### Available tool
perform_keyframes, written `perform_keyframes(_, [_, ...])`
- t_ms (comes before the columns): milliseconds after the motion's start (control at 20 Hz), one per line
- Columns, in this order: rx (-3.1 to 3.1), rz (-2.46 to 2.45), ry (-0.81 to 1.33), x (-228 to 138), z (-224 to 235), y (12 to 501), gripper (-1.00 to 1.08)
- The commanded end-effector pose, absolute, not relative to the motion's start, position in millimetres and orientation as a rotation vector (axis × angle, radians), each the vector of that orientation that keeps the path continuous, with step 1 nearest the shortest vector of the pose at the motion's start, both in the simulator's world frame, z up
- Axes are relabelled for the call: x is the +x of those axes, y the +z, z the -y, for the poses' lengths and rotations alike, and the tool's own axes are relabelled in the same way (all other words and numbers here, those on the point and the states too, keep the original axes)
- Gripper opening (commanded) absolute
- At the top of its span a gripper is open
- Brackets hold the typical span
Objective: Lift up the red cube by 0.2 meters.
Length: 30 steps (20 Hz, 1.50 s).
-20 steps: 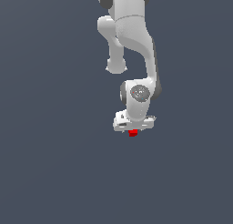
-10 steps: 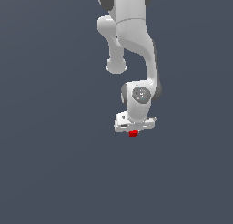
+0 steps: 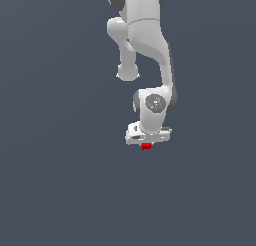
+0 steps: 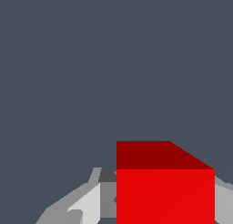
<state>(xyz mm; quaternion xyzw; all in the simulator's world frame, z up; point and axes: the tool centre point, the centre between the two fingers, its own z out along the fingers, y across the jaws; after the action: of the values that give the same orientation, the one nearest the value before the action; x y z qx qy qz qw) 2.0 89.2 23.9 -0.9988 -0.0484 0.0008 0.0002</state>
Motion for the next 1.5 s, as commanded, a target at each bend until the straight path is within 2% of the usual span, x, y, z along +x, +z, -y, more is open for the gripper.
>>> perform_keyframes(0, [-3.137,0.152,0.000,2.4,-89.2,31.0,-1.00])
perform_keyframes(350, [-3.137,0.152,0.000,1.2,-88.9,72.2,-1.00])
perform_keyframes(1000, [-3.138,0.153,0.000,0.5,-89.1,194.5,-1.00])
perform_keyframes(1450, [-3.138,0.153,0.000,2.6,-89.5,229.2,-1.00])
